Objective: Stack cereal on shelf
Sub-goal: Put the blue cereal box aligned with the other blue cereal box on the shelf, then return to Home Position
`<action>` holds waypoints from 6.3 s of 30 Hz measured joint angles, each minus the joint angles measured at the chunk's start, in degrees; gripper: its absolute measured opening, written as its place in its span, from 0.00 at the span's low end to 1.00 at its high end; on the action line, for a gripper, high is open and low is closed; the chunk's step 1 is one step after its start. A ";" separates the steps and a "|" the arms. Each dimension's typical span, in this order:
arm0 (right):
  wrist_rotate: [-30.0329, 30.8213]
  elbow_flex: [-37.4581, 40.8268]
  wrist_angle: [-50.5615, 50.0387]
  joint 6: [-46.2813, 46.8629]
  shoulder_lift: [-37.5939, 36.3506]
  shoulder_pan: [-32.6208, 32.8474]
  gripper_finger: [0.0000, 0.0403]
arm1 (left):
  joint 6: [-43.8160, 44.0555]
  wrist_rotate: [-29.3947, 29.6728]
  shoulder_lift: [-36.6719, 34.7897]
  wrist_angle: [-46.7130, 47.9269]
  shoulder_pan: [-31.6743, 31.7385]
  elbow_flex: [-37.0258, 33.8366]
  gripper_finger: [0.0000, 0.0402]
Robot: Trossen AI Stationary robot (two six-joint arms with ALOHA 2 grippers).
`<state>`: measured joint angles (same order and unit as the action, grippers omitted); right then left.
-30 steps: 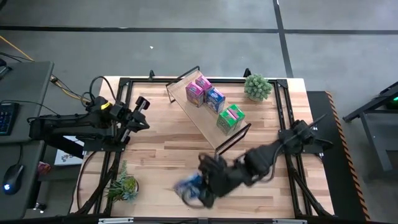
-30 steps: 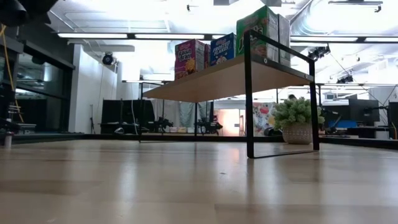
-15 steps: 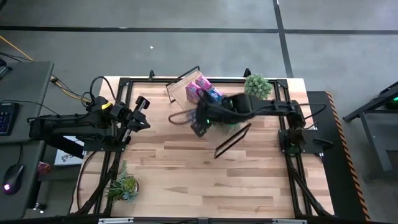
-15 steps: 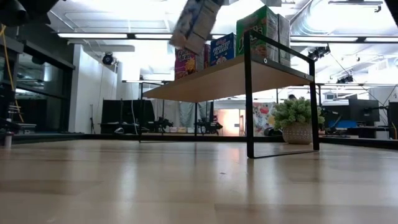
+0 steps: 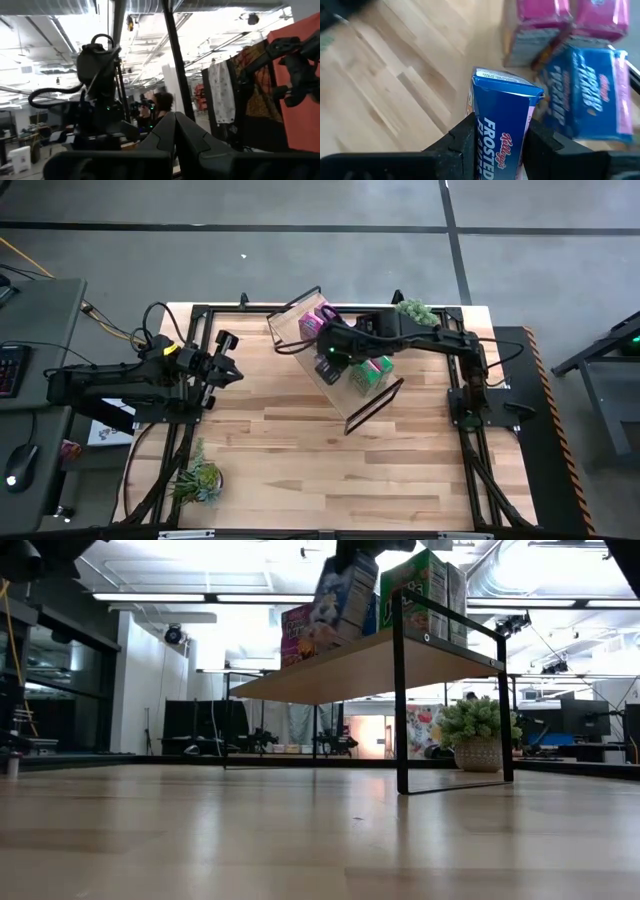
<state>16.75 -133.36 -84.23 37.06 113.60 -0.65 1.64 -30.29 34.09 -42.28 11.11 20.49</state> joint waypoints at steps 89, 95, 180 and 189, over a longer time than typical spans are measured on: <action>16.74 45.41 11.96 10.25 -36.79 32.57 0.01 | 2.63 2.35 0.02 6.56 -0.02 -0.04 0.00; 26.10 70.03 37.05 12.12 -51.61 44.34 0.00 | -0.83 3.44 -0.54 14.60 -0.37 -0.02 0.00; -13.66 127.95 101.20 -35.21 -90.09 9.78 0.00 | -6.79 19.57 -33.73 40.33 -16.33 -19.58 0.00; -13.87 131.07 93.59 -34.55 -102.54 8.88 0.00 | -6.79 19.55 -33.73 40.33 -16.85 -19.58 0.00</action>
<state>2.87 -2.29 9.36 2.50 11.06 8.23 -5.15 -10.74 0.36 -1.96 -5.74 0.91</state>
